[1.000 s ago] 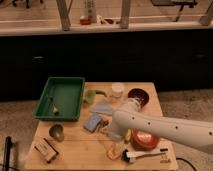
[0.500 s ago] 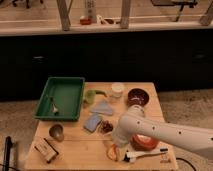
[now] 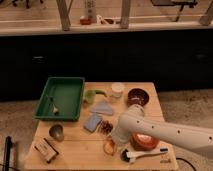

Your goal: Place apple in tray

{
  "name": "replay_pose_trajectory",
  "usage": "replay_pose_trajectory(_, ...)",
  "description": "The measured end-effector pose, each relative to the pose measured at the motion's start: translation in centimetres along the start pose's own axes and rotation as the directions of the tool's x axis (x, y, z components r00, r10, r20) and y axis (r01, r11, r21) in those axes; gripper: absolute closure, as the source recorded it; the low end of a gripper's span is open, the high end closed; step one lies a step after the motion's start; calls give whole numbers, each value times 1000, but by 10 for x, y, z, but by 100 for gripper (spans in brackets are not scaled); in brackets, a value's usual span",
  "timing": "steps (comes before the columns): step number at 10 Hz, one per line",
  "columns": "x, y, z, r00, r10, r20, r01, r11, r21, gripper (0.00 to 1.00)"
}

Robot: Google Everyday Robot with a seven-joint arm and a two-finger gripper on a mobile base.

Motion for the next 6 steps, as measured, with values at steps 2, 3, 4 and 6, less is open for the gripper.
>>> replay_pose_trajectory(2,-5,-6,-18,1000,-24,-18,24,1000,19,93)
replay_pose_trajectory(3,-7,-9,-28,999,-40,-29,41,999,24,99)
replay_pose_trajectory(4,-10,-14,-39,997,-61,-43,63,997,34,100)
replay_pose_trajectory(6,-19,-23,-57,993,-102,-51,105,993,54,100)
